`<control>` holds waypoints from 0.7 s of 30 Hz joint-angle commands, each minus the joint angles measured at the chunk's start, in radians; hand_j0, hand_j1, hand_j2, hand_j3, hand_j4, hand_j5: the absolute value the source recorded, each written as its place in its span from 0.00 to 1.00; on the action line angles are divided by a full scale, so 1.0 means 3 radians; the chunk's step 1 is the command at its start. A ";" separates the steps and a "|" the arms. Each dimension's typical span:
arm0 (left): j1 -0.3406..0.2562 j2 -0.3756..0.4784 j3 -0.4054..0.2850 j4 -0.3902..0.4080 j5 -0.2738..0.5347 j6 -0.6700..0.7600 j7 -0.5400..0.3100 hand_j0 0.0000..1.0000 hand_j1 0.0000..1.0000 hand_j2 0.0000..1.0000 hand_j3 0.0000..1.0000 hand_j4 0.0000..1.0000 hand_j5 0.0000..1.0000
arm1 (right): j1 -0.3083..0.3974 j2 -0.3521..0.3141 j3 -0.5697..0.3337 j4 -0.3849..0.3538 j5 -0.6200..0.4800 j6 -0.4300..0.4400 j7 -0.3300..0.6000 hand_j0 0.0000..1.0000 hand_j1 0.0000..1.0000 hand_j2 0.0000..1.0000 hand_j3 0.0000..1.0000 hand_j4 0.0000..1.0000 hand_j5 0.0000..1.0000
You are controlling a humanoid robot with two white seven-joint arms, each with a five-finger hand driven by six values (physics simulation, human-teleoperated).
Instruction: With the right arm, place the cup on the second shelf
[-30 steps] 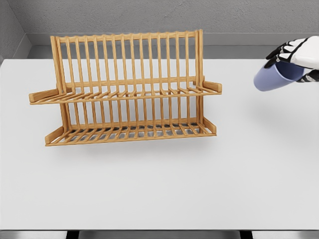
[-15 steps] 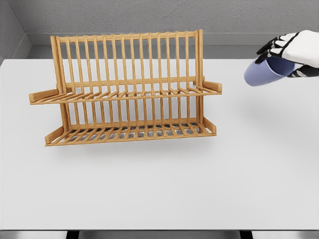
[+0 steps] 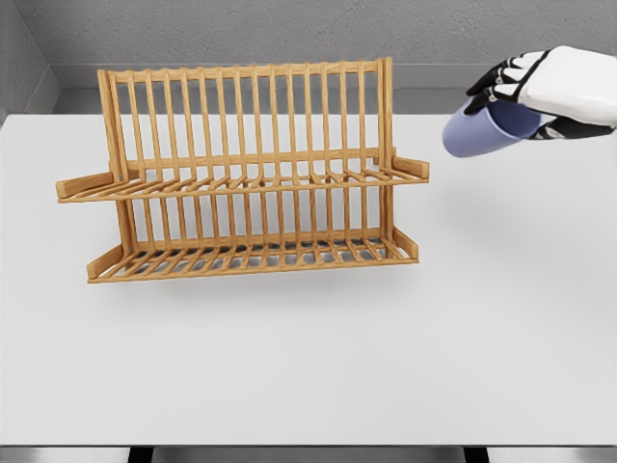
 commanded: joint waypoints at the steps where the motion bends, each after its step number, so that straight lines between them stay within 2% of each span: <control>1: 0.0000 0.0000 0.0000 -0.0001 0.0000 0.0000 0.0000 1.00 1.00 1.00 1.00 1.00 1.00 | 0.0000 0.0024 0.0001 -0.0032 -0.0024 0.0014 0.0005 0.65 0.65 0.65 0.65 0.65 0.65; 12: 0.0000 0.0000 0.0000 -0.0001 0.0000 0.0000 0.0000 1.00 1.00 1.00 1.00 1.00 1.00 | -0.0148 0.0127 0.0078 -0.0114 -0.0019 0.0014 0.0010 0.65 0.65 0.65 0.65 0.65 0.65; 21: 0.0000 0.0000 0.0000 -0.0001 0.0000 0.0000 0.0000 1.00 1.00 1.00 1.00 1.00 1.00 | -0.0286 0.0234 0.0257 -0.0160 -0.0019 0.0014 0.0010 0.65 0.65 0.65 0.65 0.65 0.65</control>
